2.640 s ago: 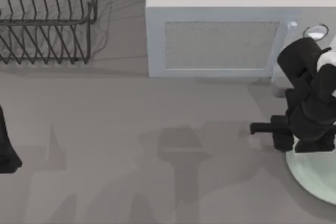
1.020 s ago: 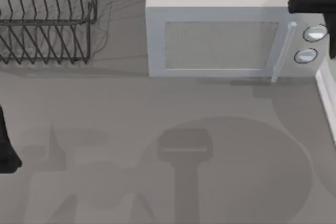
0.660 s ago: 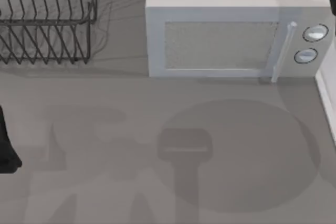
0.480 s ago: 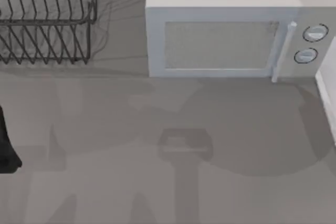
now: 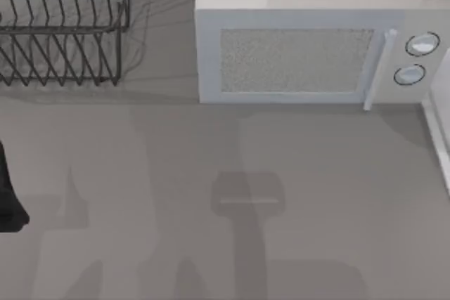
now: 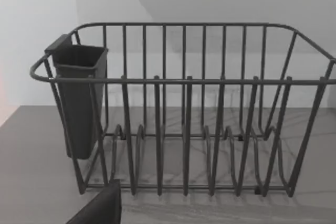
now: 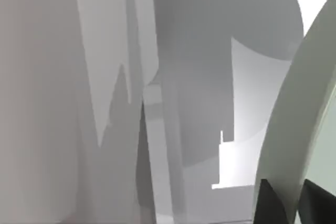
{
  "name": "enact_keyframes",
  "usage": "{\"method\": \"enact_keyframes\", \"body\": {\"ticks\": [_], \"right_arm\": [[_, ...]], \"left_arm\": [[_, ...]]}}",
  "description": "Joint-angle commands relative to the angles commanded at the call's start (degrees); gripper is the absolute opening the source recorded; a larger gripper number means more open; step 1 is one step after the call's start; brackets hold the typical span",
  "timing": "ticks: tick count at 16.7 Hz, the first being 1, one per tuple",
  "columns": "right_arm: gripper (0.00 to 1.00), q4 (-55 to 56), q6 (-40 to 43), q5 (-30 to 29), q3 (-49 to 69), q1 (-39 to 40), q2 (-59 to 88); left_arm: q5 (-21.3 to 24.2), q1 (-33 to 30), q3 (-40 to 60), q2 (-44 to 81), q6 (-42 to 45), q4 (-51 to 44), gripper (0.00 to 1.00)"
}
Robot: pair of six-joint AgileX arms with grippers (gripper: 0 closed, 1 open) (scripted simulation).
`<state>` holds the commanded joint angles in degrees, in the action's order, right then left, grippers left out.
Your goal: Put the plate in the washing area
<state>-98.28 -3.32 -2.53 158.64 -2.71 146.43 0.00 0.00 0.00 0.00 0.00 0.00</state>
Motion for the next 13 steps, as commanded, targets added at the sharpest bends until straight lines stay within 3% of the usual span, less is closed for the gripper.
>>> {"method": "enact_keyframes", "body": {"ticks": [4,9,13], "right_arm": [[0.0,-2.3,6.09,1.81,7.08,-1.91,8.29],[0.0,-2.51,6.64,2.0,7.65,-2.02,8.9],[0.3,-2.51,6.64,2.0,7.65,-2.02,8.9]], "left_arm": [[0.0,0.0,0.0,0.0,0.0,0.0,1.0],[0.0,0.0,0.0,0.0,0.0,0.0,1.0],[0.0,0.0,0.0,0.0,0.0,0.0,1.0]]}}
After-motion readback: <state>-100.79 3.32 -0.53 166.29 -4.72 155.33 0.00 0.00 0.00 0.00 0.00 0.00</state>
